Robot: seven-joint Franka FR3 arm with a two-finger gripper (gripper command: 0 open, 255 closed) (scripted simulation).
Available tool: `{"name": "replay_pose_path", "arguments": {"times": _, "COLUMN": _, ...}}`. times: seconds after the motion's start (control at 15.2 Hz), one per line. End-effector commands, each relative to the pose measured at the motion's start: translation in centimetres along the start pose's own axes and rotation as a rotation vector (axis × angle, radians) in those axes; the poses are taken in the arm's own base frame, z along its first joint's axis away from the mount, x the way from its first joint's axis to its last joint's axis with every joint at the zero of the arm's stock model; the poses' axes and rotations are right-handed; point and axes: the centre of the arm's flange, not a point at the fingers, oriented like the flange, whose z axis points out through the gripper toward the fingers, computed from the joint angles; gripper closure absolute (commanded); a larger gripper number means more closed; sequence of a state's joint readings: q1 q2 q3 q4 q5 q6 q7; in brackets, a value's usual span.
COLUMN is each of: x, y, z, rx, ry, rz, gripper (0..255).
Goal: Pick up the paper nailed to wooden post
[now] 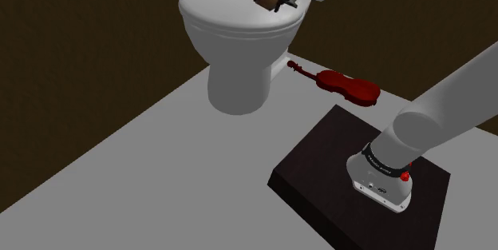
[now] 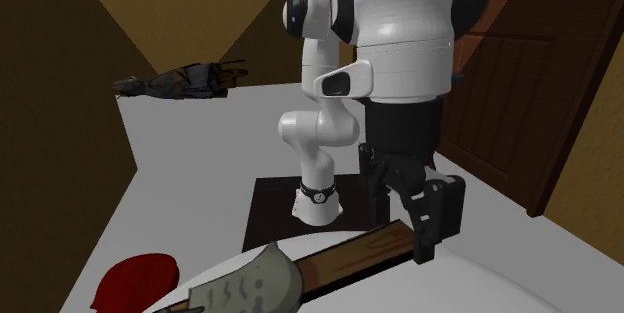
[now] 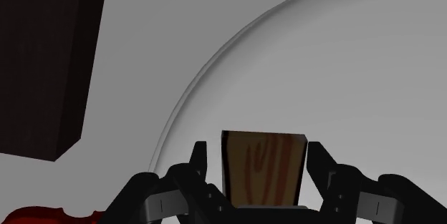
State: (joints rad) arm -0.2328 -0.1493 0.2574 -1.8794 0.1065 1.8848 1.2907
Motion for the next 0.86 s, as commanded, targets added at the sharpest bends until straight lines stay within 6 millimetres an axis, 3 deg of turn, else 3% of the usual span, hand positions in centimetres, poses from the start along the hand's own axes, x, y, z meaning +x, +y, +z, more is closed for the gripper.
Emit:
{"name": "replay_pose_path", "arguments": {"times": 0.0, "x": 0.0, "y": -0.2, "z": -1.0, "rx": 0.000, "ry": 0.000, "rz": 0.000, "gripper": 255}}
{"name": "replay_pose_path", "arguments": {"times": 0.66, "x": -0.1, "y": -1.1, "z": -6.2, "rx": 0.000, "ry": 0.000, "rz": 0.000, "gripper": 255}}
{"name": "replay_pose_path", "arguments": {"times": 0.79, "x": -0.1, "y": -1.1, "z": -6.3, "rx": 0.000, "ry": 0.000, "rz": 0.000, "gripper": 255}}
